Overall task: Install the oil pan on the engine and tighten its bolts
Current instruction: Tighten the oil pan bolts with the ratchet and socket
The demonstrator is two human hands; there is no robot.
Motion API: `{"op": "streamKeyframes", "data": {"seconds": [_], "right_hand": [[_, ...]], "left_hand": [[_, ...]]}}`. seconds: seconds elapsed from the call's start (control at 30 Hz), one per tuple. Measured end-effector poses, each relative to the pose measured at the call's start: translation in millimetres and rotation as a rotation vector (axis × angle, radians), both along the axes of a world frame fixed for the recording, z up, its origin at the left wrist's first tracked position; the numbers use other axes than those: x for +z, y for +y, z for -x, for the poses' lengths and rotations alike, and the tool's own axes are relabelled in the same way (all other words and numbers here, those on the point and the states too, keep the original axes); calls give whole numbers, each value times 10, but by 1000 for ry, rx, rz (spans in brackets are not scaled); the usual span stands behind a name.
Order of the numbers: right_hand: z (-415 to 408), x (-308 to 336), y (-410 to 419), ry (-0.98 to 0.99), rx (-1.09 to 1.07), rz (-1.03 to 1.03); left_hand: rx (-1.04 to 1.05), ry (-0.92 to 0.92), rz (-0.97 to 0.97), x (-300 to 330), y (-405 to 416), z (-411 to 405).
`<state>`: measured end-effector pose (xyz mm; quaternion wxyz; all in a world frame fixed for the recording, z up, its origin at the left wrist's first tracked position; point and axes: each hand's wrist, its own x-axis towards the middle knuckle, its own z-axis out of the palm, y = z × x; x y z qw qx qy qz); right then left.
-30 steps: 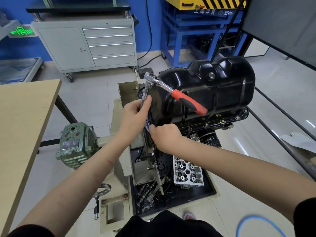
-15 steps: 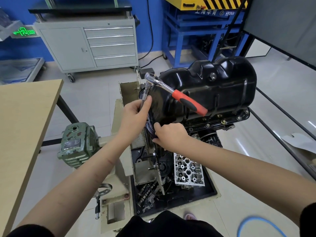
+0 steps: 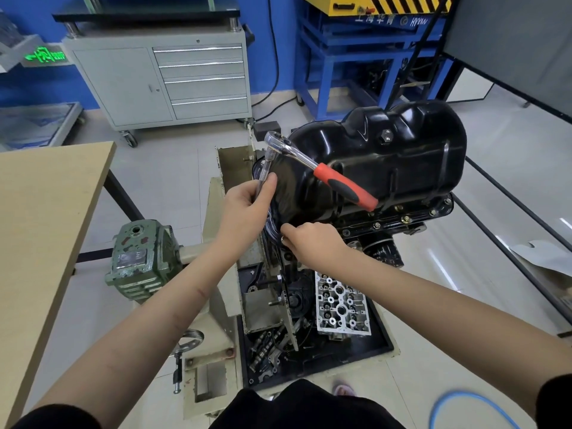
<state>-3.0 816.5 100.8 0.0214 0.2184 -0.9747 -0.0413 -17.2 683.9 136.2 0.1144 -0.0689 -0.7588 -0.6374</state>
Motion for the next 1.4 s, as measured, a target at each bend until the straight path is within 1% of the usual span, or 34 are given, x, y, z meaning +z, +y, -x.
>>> {"op": "streamKeyframes", "data": {"seconds": [0.13,0.2,0.23,0.27,0.3,0.37,0.4,0.43,0.47,0.53,0.57,0.6,0.63,0.7,0.73,0.77,0.87,1.0,1.13,1.4], "right_hand": [[-10,19,-48,41,28,-88],[-25,71,-29,37,20,-47],[-35,126,-9,18,-13,44],[-45,218,9,-37,-70,224],[-52,350,36,-148,-146,494],[-7,638,146,-506,-278,1136],[13,794,228,-677,-285,1360],[29,943,310,-803,-257,1483],[36,1078,378,-894,-206,1520],[27,1285,462,-1009,-100,1507],[16,1361,478,-1029,-80,1482],[-1,1418,472,-1002,-76,1422],[-16,1455,455,-910,-72,1317],[-37,1473,414,-662,-67,1090],[-45,1467,398,-586,-63,1024],[-53,1457,380,-550,-67,990],[-84,1448,374,-538,-69,953],[-103,1447,379,-568,-53,976],[-104,1428,356,-566,-57,947],[-109,1388,347,-608,-58,958]], "left_hand": [[4,-8,2,21,22,-7],[-7,-17,4,30,39,-5],[-12,-19,5,32,42,-4],[-20,-22,2,37,44,-1],[-35,-27,-9,44,43,0],[-92,-41,-42,50,51,2],[-134,-50,-60,52,73,-2],[-183,-70,-83,59,107,-7],[-235,-100,-114,71,147,-16],[-308,-147,-153,103,217,-16],[-323,-156,-142,114,233,-11],[-333,-157,-114,118,241,-5],[-346,-156,-82,117,240,-2],[-379,-182,-37,109,224,4],[-400,-205,-23,111,205,14],[-425,-222,6,114,176,31],[-477,-237,183,113,23,90],[-494,-211,281,92,-135,123],[-473,-169,302,71,-118,104],[-488,-143,326,41,-130,85]]}}
